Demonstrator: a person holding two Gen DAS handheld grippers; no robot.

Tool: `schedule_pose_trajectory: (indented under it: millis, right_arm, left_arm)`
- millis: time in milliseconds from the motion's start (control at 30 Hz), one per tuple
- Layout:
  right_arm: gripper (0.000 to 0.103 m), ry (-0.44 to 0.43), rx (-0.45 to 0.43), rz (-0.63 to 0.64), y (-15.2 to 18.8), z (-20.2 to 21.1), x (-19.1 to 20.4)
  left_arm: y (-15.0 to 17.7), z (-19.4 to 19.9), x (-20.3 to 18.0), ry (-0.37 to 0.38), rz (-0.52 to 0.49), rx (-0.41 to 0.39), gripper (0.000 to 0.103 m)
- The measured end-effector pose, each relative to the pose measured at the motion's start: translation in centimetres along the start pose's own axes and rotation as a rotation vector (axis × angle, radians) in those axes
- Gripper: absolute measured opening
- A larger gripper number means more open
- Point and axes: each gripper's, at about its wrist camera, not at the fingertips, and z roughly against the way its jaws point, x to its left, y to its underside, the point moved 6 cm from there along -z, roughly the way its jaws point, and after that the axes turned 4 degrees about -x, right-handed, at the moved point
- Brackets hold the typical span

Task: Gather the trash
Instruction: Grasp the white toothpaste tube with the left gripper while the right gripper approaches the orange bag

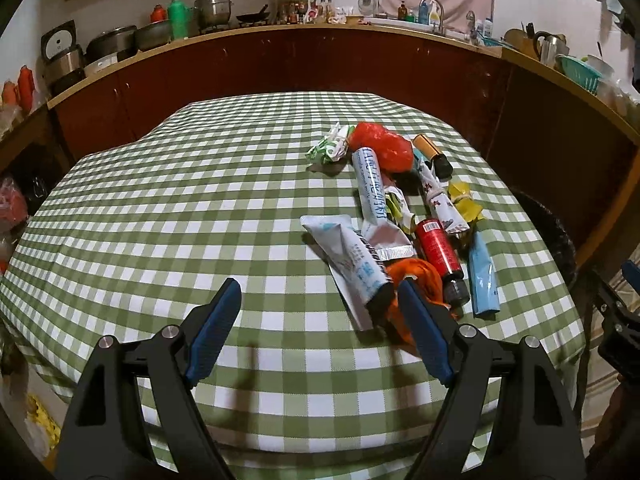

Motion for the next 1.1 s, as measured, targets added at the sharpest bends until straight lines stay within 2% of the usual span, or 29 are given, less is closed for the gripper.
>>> schedule_pose_trajectory:
  millis: [333, 767, 867, 1100]
  right_arm:
    - [0.097, 0.002, 0.000, 0.013, -0.1, 0.2, 0.3]
    - [0.097, 0.004, 0.009, 0.009, 0.0, -0.1, 0.1]
    - [0.097, 0.002, 0.005, 0.004, -0.1, -0.2, -0.1]
    - [0.097, -0.003, 0.015, 0.002, 0.0, -0.5, -0.1]
  left_arm:
    - [-0.7, -1.6, -0.8, 0.026, -0.002, 0.012, 0.065]
    - [-1.7, -1.4, -0.3, 0.035, 0.049, 0.016, 0.067]
    - [-2.2, -1.0, -0.3, 0.022, 0.037, -0.005, 0.071]
    - [-3.0, -2.9, -0.8, -0.007, 0.015, 0.017, 0.071]
